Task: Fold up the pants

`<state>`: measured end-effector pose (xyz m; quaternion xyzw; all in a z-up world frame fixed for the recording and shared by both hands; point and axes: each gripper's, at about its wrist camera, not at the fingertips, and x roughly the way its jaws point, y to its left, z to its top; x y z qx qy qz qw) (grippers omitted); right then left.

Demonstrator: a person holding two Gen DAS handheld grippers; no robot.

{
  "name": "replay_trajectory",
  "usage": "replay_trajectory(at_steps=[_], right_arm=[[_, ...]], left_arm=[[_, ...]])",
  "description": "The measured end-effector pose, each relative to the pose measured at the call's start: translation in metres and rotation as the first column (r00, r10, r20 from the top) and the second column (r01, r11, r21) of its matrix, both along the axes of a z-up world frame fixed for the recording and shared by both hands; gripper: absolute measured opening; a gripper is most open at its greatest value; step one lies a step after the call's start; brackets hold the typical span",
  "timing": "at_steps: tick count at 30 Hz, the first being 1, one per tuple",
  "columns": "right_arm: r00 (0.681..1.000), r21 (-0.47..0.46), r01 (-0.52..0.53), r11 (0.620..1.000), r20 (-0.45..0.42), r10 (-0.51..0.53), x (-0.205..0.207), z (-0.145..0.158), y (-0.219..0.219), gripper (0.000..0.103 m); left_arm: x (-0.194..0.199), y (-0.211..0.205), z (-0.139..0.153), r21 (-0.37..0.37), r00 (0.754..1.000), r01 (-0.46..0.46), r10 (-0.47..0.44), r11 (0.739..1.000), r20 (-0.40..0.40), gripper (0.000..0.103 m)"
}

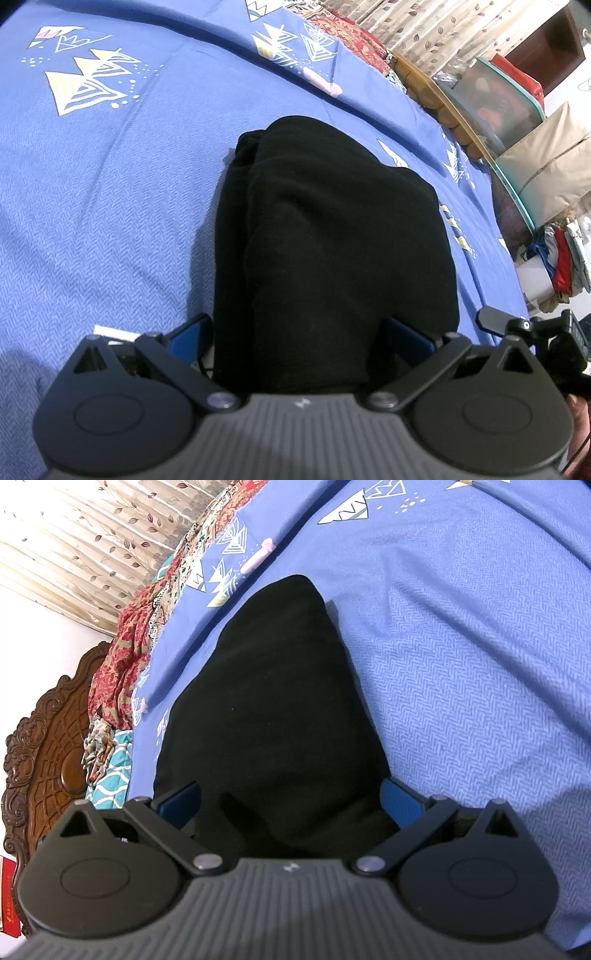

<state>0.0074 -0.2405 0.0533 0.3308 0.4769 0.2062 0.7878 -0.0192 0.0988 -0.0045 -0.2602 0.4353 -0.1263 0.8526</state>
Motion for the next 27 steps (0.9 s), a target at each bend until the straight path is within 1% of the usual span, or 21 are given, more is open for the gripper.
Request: replay_trajectory(at_steps=[12, 14, 17, 19, 21, 24, 25, 27], right_arm=[[1.000, 0.008, -0.008, 1.000, -0.013, 0.008, 0.003, 0.003, -0.003, 0.103], [1.000, -0.003, -0.021, 1.000, -0.017, 0.021, 0.006, 0.008, -0.002, 0.103], [0.998, -0.026, -0.041, 0.999, 0.041, 0.042, 0.010, 0.019, -0.001, 0.103], [0.997, -0.026, -0.039, 0.999, 0.059, 0.041, 0.017, 0.021, -0.001, 0.103], [0.997, -0.023, -0.040, 0.999, 0.066, 0.042, 0.024, 0.019, -0.001, 0.103], [0.994, -0.038, -0.082, 0.996, 0.062, 0.085, 0.036, 0.012, 0.006, 0.103], [0.993, -0.053, -0.101, 0.993, 0.051, 0.104, 0.039, 0.007, 0.012, 0.103], [0.986, -0.119, -0.157, 0.980, 0.036, 0.162, 0.044, -0.001, 0.028, 0.103]], left_arm=[[0.001, 0.001, 0.000, -0.007, 1.000, 0.004, -0.004, 1.000, -0.004, 0.103], [0.004, 0.006, 0.002, -0.035, 1.000, 0.000, -0.001, 0.999, -0.019, 0.103], [0.012, 0.015, 0.005, -0.103, 0.999, -0.001, -0.003, 0.995, -0.040, 0.103], [0.018, 0.019, 0.004, -0.141, 0.999, -0.001, -0.006, 0.990, -0.051, 0.103], [0.022, 0.021, 0.001, -0.166, 0.998, -0.011, 0.001, 0.986, -0.065, 0.103], [0.027, 0.021, -0.006, -0.196, 0.997, -0.031, 0.016, 0.980, -0.076, 0.103], [0.027, 0.020, -0.007, -0.200, 0.997, -0.035, 0.020, 0.979, -0.075, 0.103], [0.027, 0.017, -0.009, -0.219, 0.997, -0.035, 0.019, 0.975, -0.075, 0.103]])
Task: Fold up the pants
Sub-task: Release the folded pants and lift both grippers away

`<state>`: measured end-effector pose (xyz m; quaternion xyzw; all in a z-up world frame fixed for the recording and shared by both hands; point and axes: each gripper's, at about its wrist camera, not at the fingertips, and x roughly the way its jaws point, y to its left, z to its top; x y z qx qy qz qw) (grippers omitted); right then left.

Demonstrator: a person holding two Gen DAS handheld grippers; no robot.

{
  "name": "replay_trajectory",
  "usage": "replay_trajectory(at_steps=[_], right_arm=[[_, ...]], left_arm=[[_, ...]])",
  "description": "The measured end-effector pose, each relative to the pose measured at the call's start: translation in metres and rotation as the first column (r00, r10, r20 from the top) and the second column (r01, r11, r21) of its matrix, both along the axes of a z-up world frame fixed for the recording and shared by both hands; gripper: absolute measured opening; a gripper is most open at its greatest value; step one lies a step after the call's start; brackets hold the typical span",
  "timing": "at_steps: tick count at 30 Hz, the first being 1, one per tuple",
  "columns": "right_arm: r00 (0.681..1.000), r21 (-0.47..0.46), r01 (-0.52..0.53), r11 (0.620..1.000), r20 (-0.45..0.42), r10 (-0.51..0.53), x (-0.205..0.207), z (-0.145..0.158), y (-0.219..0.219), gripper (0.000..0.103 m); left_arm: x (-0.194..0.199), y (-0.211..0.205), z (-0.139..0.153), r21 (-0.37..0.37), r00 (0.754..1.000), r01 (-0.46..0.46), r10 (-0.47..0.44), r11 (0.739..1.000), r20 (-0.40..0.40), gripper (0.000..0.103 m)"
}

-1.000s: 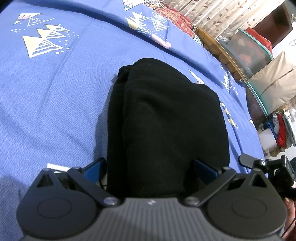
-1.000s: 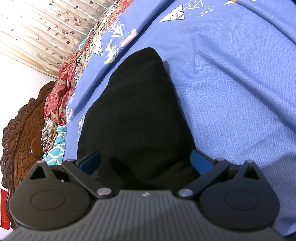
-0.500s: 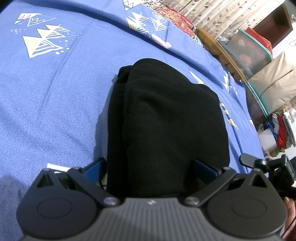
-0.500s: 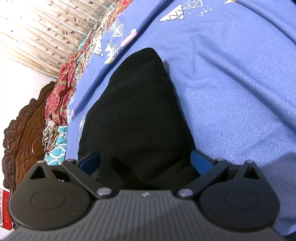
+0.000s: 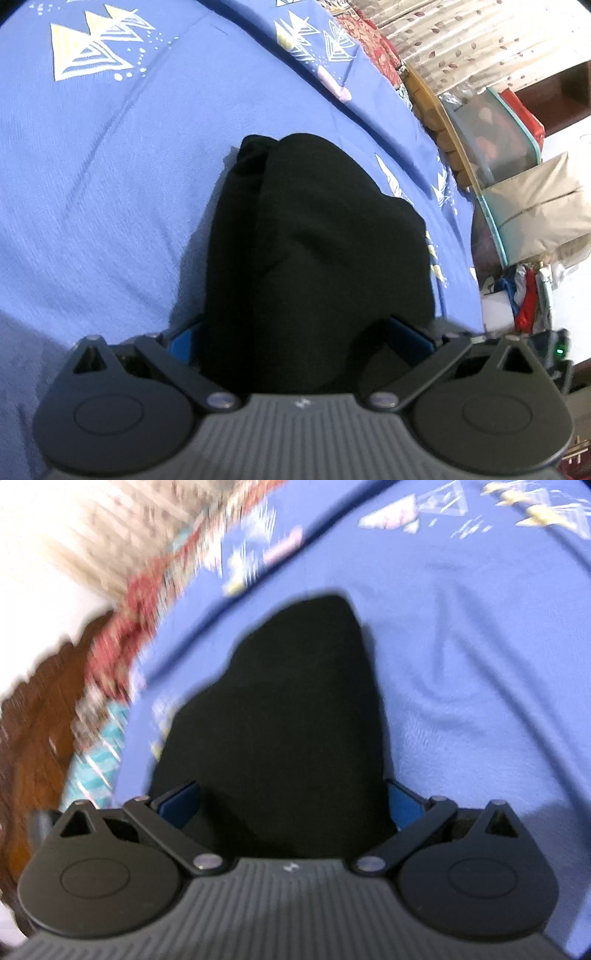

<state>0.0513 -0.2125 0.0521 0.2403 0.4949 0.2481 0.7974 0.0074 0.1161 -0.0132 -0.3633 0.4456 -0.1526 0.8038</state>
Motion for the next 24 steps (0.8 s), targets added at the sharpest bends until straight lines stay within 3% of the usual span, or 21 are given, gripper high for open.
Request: replay_trajectory(at_steps=[1, 3, 5, 6, 7, 11, 15, 18, 20, 22, 24], right_arm=[[0.999, -0.014, -0.025, 1.000, 0.019, 0.025, 0.000, 0.000, 0.007, 0.101], [0.997, 0.020, -0.079, 0.997, 0.005, 0.079, 0.003, 0.002, 0.018, 0.077], [0.995, 0.003, -0.094, 0.996, 0.022, 0.094, 0.004, 0.009, 0.024, 0.063], [0.991, -0.030, -0.114, 0.993, 0.061, 0.115, 0.002, 0.017, 0.028, 0.059], [0.984, -0.086, -0.131, 0.988, 0.111, 0.140, -0.001, 0.025, 0.031, 0.049], [0.952, -0.126, -0.135, 0.983, 0.258, 0.163, 0.007, 0.059, 0.032, 0.033], [0.899, -0.111, -0.103, 0.988, 0.415, 0.140, 0.040, 0.095, 0.037, 0.030], [0.830, -0.108, -0.084, 0.991, 0.542, 0.130, 0.066, 0.121, 0.045, 0.030], [0.793, -0.120, -0.065, 0.991, 0.597, 0.125, 0.084, 0.126, 0.049, 0.030], [0.787, -0.154, -0.032, 0.988, 0.605, 0.120, 0.103, 0.113, 0.055, 0.031], [0.829, -0.196, 0.000, 0.981, 0.549, 0.109, 0.125, 0.084, 0.061, 0.033]], left_arm=[[0.000, -0.002, -0.001, -0.015, 1.000, 0.009, -0.009, 1.000, 0.003, 0.102], [-0.002, -0.008, 0.000, 0.004, 1.000, 0.012, -0.012, 1.000, 0.014, 0.094], [0.000, -0.010, 0.005, 0.023, 1.000, 0.005, -0.005, 1.000, 0.007, 0.077], [0.002, -0.009, 0.010, 0.014, 1.000, 0.007, -0.007, 1.000, 0.001, 0.071], [0.005, -0.008, 0.019, 0.020, 1.000, 0.010, -0.011, 1.000, 0.010, 0.061], [0.025, -0.014, 0.068, 0.116, 0.990, 0.012, -0.028, 0.993, 0.139, 0.055], [0.059, -0.015, 0.117, 0.198, 0.955, -0.024, -0.035, 0.980, 0.293, 0.053], [0.085, -0.011, 0.144, 0.223, 0.919, -0.071, -0.023, 0.972, 0.394, 0.054], [0.104, -0.007, 0.148, 0.231, 0.907, -0.088, -0.019, 0.969, 0.422, 0.057], [0.131, -0.006, 0.136, 0.244, 0.915, -0.097, -0.010, 0.965, 0.403, 0.063], [0.158, -0.010, 0.107, 0.304, 0.945, -0.098, -0.007, 0.947, 0.326, 0.070]])
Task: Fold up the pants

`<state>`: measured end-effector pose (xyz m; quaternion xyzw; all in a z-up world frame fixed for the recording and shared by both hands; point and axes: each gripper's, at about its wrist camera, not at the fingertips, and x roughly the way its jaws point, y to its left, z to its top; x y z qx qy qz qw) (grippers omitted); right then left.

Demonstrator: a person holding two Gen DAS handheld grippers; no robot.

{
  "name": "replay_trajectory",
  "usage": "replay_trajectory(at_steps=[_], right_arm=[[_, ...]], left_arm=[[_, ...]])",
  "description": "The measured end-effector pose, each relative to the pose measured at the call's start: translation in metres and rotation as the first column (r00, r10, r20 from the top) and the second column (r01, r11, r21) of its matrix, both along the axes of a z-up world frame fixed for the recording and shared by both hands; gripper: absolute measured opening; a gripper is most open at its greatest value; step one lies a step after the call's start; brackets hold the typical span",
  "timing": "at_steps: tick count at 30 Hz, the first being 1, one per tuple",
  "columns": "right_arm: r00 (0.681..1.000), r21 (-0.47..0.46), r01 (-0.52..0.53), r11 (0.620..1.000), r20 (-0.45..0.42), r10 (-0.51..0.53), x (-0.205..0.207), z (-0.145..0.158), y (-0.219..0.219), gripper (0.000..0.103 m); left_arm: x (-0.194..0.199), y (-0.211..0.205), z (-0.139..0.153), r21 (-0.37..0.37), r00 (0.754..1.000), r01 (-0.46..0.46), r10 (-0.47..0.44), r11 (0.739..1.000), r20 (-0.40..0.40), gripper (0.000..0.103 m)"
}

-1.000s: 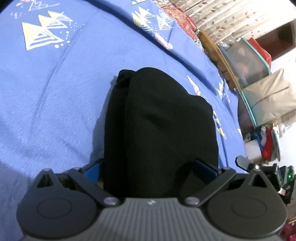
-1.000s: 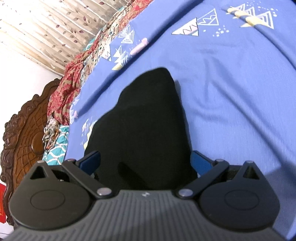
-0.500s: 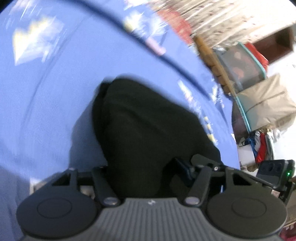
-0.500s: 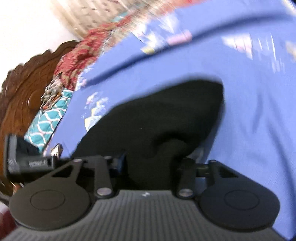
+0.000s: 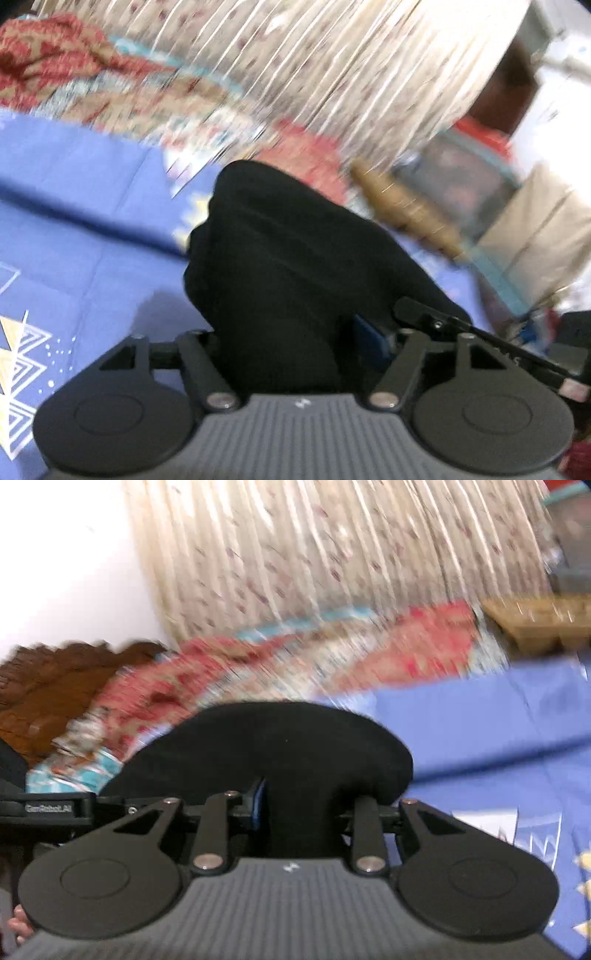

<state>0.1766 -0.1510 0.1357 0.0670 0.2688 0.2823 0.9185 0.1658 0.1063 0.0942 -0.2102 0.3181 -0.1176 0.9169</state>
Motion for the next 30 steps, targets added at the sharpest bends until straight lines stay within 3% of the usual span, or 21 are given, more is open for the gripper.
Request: replay_trajectory(at_steps=[2, 3, 4, 5, 6, 8, 14, 17, 22, 30], right_arm=[[0.988, -0.057, 0.047, 0.997, -0.146, -0.054, 0.023, -0.041, 0.005, 0.035], [0.965, -0.099, 0.070, 0.993, -0.246, -0.093, 0.033, -0.067, 0.006, 0.035], [0.942, -0.124, 0.096, 0.988, -0.310, -0.130, 0.038, -0.086, 0.005, 0.044], [0.936, -0.064, 0.149, 0.987, -0.313, -0.162, 0.033, -0.095, -0.006, 0.068], [0.925, -0.019, 0.188, 0.982, -0.334, -0.183, 0.030, -0.097, -0.015, 0.078], [0.909, 0.026, 0.213, 0.977, -0.372, -0.188, 0.024, -0.099, -0.030, 0.079], [0.924, 0.022, 0.237, 0.971, -0.314, -0.218, -0.033, -0.082, -0.056, 0.079], [0.924, 0.015, 0.241, 0.970, -0.310, -0.225, -0.059, -0.074, -0.054, 0.079], [0.925, -0.009, 0.221, 0.975, -0.314, -0.213, -0.101, -0.067, -0.049, 0.079], [0.911, -0.046, 0.185, 0.982, -0.367, -0.189, -0.166, -0.074, -0.049, 0.079]], left_arm=[[0.021, -0.004, -0.036, 0.098, 0.989, -0.028, 0.041, 0.995, -0.139, 0.067], [0.029, -0.008, -0.056, 0.157, 0.973, -0.037, 0.071, 0.987, -0.219, 0.067], [0.032, -0.012, -0.072, 0.213, 0.957, -0.038, 0.097, 0.976, -0.274, 0.074], [0.027, -0.012, -0.079, 0.226, 0.959, -0.053, 0.112, 0.973, -0.259, 0.083], [0.018, -0.010, -0.078, 0.218, 0.964, -0.072, 0.124, 0.973, -0.234, 0.085], [0.006, -0.007, -0.073, 0.189, 0.966, -0.074, 0.117, 0.979, -0.231, 0.085], [-0.039, -0.006, -0.059, 0.175, 0.960, -0.119, 0.159, 0.977, -0.231, 0.083], [-0.063, -0.015, -0.052, 0.220, 0.957, -0.121, 0.173, 0.968, -0.233, 0.084], [-0.104, -0.045, -0.046, 0.351, 0.951, -0.124, 0.212, 0.928, -0.226, 0.090], [-0.170, -0.069, -0.045, 0.395, 0.936, -0.149, 0.258, 0.907, -0.240, 0.102]])
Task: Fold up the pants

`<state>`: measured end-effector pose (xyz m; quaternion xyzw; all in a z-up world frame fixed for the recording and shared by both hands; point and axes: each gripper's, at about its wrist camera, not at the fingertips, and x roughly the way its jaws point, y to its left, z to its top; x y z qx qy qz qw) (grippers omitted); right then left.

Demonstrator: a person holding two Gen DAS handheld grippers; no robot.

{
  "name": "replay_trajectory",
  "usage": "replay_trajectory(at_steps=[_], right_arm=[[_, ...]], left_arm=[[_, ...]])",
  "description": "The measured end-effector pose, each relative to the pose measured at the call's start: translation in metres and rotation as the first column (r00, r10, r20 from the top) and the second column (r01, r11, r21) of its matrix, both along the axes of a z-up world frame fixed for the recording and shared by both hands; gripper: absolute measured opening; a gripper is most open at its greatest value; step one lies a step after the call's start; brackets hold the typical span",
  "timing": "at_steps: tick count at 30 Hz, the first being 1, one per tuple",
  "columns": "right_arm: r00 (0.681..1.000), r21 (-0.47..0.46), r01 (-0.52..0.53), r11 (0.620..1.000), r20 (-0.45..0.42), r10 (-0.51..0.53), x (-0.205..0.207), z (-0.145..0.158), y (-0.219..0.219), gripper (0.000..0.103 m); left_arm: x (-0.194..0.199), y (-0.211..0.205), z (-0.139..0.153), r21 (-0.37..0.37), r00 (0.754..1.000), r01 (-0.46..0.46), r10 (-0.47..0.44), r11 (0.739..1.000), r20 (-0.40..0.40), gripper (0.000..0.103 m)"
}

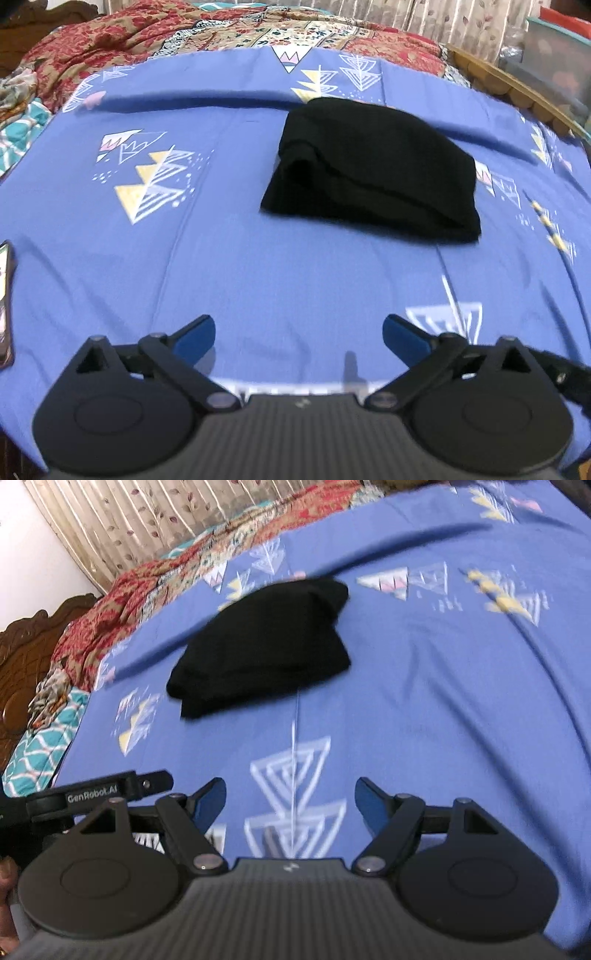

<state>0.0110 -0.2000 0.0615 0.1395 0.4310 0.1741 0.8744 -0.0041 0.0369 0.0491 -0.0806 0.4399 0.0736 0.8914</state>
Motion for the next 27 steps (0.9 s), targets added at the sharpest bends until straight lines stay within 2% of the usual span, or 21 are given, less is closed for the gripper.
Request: replay_trajectory(at_steps=[7, 11, 21, 27], right_arm=[[0.998, 0.018, -0.002, 1.000, -0.063, 0.003, -0.025, -0.008, -0.001, 0.080], [0.998, 0.032, 0.005, 0.999, -0.066, -0.003, -0.032, -0.007, -0.001, 0.088], [0.994, 0.003, 0.016, 1.000, -0.112, -0.016, -0.039, -0.013, -0.002, 0.092], [0.992, 0.009, 0.022, 1.000, -0.123, -0.021, -0.040, -0.014, -0.004, 0.092]], left_arm=[[-0.028, -0.010, -0.001, 0.057, 0.999, -0.003, 0.005, 0.998, -0.033, 0.103], [-0.038, -0.015, 0.002, 0.086, 1.000, -0.007, 0.010, 0.996, -0.025, 0.103], [-0.045, -0.023, 0.009, 0.159, 1.000, -0.015, 0.013, 0.987, 0.010, 0.103], [-0.045, -0.023, 0.007, 0.195, 1.000, -0.029, 0.029, 0.980, 0.000, 0.103]])
